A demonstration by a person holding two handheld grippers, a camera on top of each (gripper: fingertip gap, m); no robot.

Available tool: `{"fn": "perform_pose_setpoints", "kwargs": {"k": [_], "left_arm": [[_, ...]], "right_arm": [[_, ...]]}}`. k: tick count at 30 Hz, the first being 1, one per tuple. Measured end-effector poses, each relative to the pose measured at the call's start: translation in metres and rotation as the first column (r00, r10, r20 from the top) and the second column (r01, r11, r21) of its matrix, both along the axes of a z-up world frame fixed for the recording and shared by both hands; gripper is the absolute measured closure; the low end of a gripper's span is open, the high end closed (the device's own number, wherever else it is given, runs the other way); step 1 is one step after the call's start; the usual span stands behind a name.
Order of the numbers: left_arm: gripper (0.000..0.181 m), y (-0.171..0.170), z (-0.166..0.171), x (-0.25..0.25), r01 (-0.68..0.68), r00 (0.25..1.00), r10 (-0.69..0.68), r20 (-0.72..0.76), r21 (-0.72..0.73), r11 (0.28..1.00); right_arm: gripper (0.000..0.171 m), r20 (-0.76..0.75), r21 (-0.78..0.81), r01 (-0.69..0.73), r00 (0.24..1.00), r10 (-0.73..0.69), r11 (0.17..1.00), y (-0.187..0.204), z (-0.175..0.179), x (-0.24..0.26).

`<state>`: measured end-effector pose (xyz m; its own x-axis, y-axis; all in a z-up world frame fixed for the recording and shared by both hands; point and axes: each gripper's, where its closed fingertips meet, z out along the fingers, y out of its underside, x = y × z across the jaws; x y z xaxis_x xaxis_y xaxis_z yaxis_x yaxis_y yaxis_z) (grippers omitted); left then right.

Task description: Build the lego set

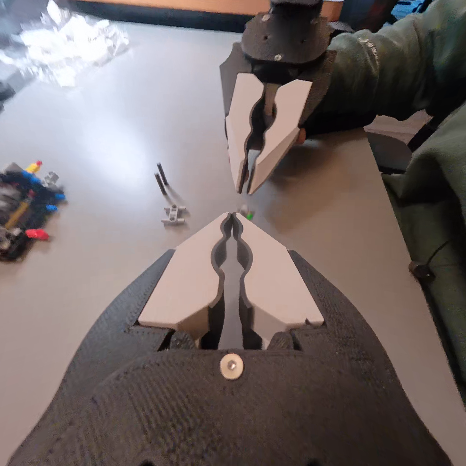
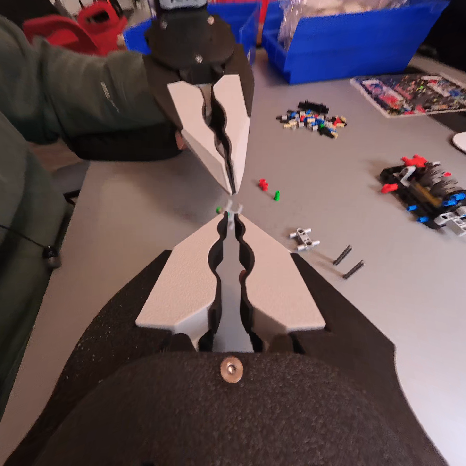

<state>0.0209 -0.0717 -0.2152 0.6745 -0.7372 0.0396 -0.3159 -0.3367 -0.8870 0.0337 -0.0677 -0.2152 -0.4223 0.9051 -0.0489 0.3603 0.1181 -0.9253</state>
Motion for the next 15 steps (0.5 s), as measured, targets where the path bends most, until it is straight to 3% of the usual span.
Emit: {"fn": "perform_pose_setpoints", "kwargs": {"k": [4,6,11,15], "left_arm": [[0.181,-0.004,-0.017,0.001,-0.025,0.996,0.044,0.078,-0.234,0.972],[0.181,-0.003,-0.024,0.000,-0.041,0.994,0.068,0.085,-0.290,0.956],[0.180,0.005,-0.014,-0.015,-0.097,0.992,0.114,0.062,-0.229,0.969],[0.173,0.001,-0.013,-0.041,-0.143,0.989,0.133,-0.065,-0.174,0.974]], "right_arm": [[0.149,0.085,0.044,-0.063,0.995,0.059,0.997,-0.004,-0.010,0.009],[0.144,0.114,0.155,-0.088,0.991,0.071,0.984,-0.003,-0.020,0.012],[0.144,0.150,0.257,-0.118,0.985,0.081,0.959,-0.010,-0.034,0.011],[0.145,0.172,0.277,-0.109,0.983,0.062,0.955,-0.008,-0.039,0.002]]}}
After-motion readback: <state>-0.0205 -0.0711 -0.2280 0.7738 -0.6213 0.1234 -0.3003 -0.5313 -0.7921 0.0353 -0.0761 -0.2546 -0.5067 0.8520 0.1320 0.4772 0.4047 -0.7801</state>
